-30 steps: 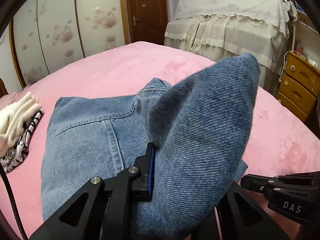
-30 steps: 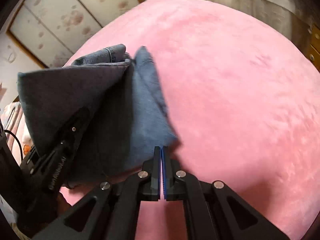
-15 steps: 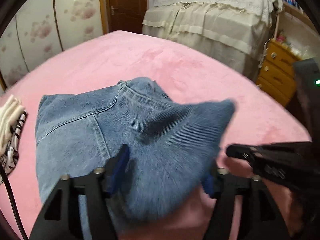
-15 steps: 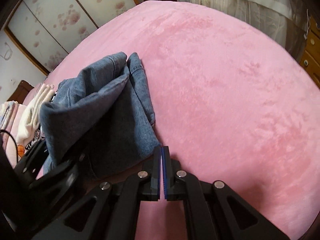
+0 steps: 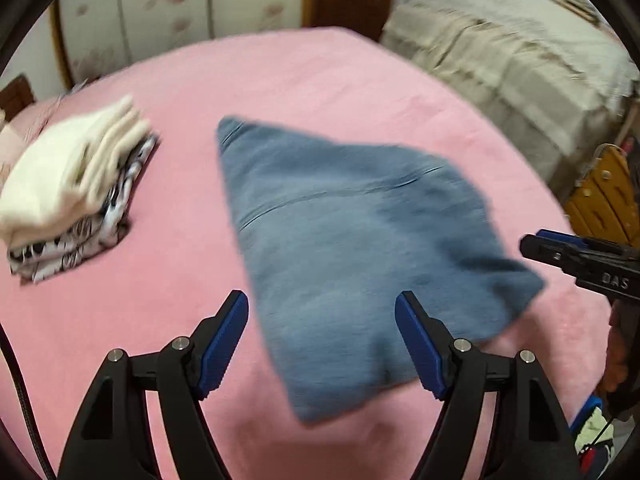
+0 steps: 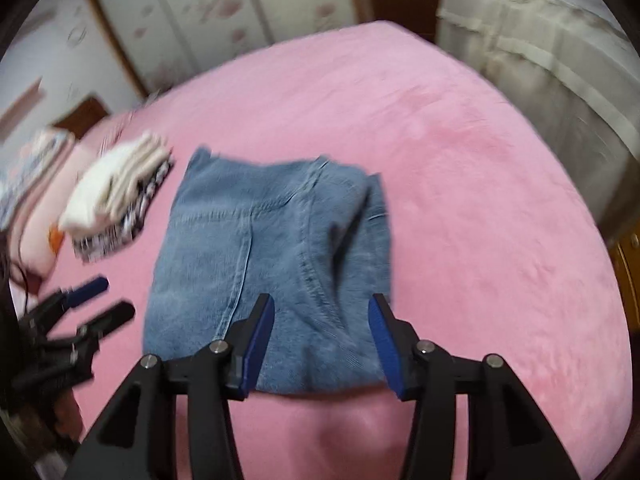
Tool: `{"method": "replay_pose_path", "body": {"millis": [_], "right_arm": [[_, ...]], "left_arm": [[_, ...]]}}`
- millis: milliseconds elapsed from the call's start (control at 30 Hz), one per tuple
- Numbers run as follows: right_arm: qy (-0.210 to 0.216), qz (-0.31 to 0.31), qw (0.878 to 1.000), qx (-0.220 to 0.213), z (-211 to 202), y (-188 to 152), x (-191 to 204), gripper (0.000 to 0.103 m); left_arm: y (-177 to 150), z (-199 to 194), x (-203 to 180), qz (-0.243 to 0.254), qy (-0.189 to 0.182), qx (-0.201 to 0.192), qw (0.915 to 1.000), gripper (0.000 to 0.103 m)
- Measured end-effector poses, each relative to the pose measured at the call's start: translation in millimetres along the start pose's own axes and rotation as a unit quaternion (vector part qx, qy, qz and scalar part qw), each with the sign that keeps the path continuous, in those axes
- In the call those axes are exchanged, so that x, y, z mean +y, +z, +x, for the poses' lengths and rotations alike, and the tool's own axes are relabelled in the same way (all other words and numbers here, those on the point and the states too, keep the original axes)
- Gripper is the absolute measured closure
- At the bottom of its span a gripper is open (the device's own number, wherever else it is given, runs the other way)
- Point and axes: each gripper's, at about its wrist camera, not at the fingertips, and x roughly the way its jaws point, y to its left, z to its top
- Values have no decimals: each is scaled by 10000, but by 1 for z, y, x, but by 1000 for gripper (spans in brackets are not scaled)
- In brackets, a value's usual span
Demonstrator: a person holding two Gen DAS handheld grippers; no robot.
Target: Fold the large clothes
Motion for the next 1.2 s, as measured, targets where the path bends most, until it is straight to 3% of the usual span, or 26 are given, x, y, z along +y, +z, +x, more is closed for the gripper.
{"method": "replay_pose_path", "body": {"millis": [167, 200, 233, 300, 400, 433, 567, 667, 800, 867, 933, 1100, 1200], "right_arm": [[21, -162, 9985, 531, 47, -2, -2, 57], [121, -168, 9977, 652, 53, -4, -4, 75], [179, -161, 9972, 711, 56, -5, -5, 86], [293, -164, 9976, 614, 49, -4, -6, 94], [682, 153, 9976, 5, 14, 0, -17, 95], [768, 343, 9965, -18, 14, -4, -26, 95], [526, 912, 9907, 867, 71, -40, -57, 93], [693, 1251, 9867, 767, 63, -38, -63, 91], [600, 1182, 9898, 516, 37, -24, -57, 85], [530, 1068, 9921, 384, 30, -11, -53, 78], [407, 917, 9947, 236, 28, 7, -50, 61], [84, 626, 9980, 42, 57, 60, -46, 59], [-160, 595, 9976, 327, 93, 86, -51, 59]], "left_arm": [[-3, 38, 26, -233, -319, 583, 9975, 29], [-4, 45, 30, -295, -369, 682, 9966, 29], [-6, 51, 32, -367, -408, 769, 9955, 29], [-7, 55, 36, -562, -547, 828, 9935, 29], [-9, 50, 32, -480, -580, 655, 9950, 29], [-12, 53, 28, -391, -584, 638, 9955, 29], [-29, 74, 21, -335, -653, 878, 9934, 29], [-27, 71, 28, -490, -679, 824, 9931, 29], [-18, 50, 28, -211, -621, 725, 9952, 29], [-10, 39, 29, -149, -706, 576, 9957, 29], [7, 37, 33, -148, -788, 475, 9956, 29], [51, 69, 53, -447, -841, 555, 9939, 29], [77, 94, 61, -708, -871, 577, 9920, 29]]}}
